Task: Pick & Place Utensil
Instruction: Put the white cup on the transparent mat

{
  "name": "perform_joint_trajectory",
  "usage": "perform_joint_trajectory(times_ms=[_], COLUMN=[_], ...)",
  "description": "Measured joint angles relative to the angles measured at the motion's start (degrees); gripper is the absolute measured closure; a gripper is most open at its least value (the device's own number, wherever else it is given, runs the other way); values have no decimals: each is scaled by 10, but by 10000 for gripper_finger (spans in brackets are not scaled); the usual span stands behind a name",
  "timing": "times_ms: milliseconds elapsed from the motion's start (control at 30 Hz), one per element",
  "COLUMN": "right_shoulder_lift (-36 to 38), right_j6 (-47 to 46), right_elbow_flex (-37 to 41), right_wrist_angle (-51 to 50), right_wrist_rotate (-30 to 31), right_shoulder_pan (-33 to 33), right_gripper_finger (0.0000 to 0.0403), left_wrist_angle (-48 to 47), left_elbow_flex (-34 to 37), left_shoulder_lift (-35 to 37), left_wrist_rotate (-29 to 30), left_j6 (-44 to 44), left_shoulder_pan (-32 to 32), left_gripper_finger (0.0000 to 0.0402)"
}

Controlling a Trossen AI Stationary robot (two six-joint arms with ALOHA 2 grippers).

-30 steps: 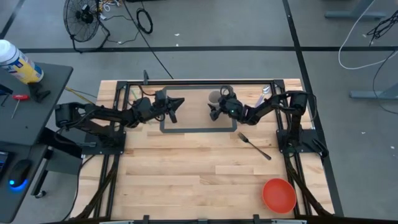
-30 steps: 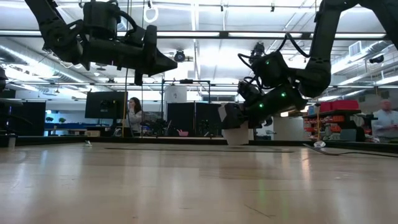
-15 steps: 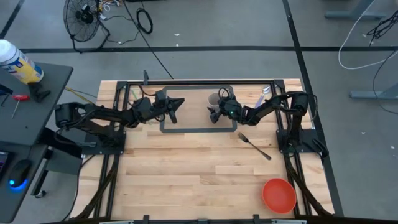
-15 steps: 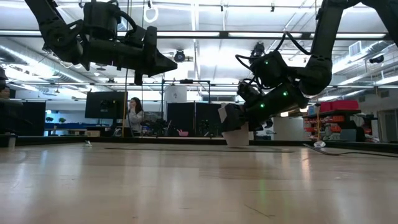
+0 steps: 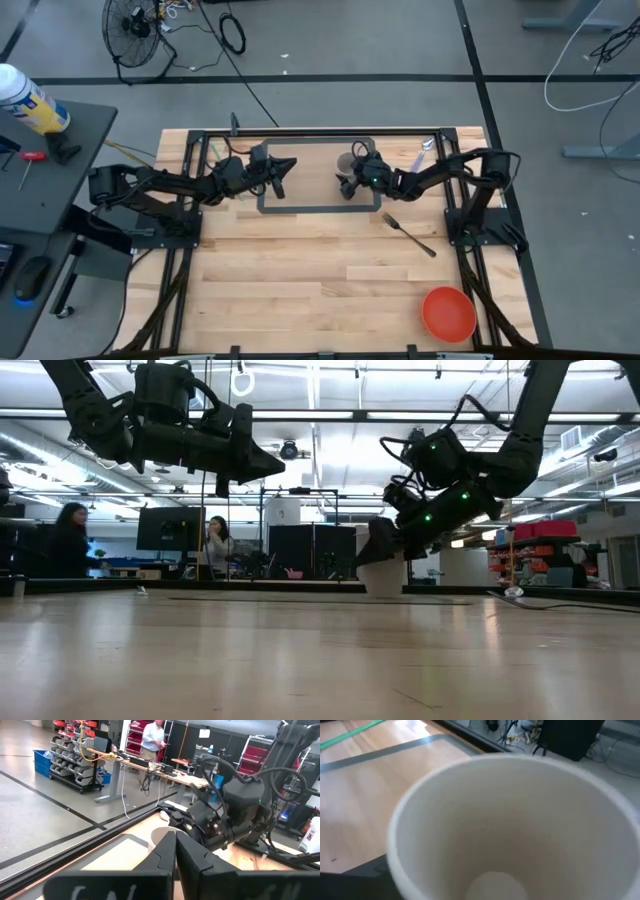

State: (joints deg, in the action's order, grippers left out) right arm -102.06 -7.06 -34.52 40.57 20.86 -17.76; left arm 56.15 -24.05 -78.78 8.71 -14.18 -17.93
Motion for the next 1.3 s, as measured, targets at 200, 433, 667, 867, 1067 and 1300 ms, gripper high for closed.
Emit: perform_joint_trajectory(times_ms=[200, 433, 667, 867, 1067, 1300], right_shoulder_lift=[21, 23, 23, 22, 22, 22], right_j6=[2, 5, 27, 20, 4, -60], right_elbow_flex=[56, 91, 82, 82, 75, 0], right_wrist_angle=[50, 155, 146, 154, 176, 30], right_wrist_rotate=[6, -26, -43, -13, 73, 117], right_shoulder_pan=[0, 1, -1, -1, -20, -81], right_gripper_finger=[7, 14, 38, 48, 49, 50], left_wrist_angle=[-1, -1, -1, -1, -1, -1], left_elbow_flex=[0, 0, 0, 0, 0, 0], left_shoulder_lift=[0, 0, 0, 0, 0, 0], left_wrist_rotate=[0, 0, 0, 0, 0, 0], left_j6=[0, 5, 3, 3, 3, 3], left_shoulder_pan=[0, 0, 0, 0, 0, 0], left_gripper_finger=[387, 387, 387, 387, 387, 387])
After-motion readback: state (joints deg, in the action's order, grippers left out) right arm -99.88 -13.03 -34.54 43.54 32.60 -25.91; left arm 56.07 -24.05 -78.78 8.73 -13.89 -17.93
